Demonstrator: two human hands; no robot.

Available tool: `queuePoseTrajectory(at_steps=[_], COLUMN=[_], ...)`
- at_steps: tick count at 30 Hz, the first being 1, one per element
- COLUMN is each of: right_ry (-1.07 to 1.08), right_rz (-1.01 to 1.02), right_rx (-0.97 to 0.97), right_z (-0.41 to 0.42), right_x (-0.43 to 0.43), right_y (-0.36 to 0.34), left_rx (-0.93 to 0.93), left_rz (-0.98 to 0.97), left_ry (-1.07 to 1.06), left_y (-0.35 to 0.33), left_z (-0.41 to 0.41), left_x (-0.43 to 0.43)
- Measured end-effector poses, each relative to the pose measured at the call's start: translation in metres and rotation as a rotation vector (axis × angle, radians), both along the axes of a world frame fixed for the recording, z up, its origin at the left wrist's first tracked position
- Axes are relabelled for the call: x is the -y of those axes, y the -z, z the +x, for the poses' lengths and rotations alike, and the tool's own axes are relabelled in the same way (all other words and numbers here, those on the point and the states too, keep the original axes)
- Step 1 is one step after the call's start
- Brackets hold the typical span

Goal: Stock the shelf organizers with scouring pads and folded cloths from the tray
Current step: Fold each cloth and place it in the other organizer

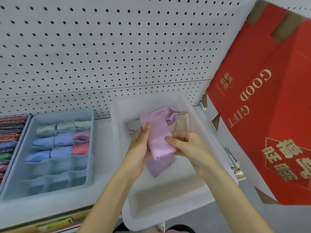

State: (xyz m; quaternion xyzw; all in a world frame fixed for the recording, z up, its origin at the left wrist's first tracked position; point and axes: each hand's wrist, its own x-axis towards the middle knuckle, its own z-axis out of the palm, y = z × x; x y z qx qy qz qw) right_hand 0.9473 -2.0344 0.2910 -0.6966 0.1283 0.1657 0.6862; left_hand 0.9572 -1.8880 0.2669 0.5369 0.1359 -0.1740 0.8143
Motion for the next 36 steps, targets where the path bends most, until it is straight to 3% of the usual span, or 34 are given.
queuePoseTrajectory(at_steps=[11, 22, 27, 32, 36], right_ry=[0.116, 0.053, 0.045, 0.038, -0.061], right_rz=[0.096, -0.402, -0.143, -0.063, -0.048], right_rx=[0.008, 0.222, 0.254, 0.34, 0.292], right_z=[0.009, 0.003, 0.0, 0.0, 0.007], right_x=[-0.017, -0.012, -0.006, -0.002, 0.007], right_y=[0.012, 0.026, 0.02, 0.013, 0.002], left_rx=[0.0, -0.032, 0.009, 0.081, 0.29], left_rz=[-0.04, 0.088, 0.109, 0.228, 0.357], left_ry=[0.025, 0.013, 0.037, -0.01, 0.053], left_y=[0.004, 0.003, -0.004, -0.009, -0.015], left_z=[0.001, 0.002, -0.001, -0.005, 0.002], left_x=[-0.003, -0.011, -0.006, -0.007, -0.018])
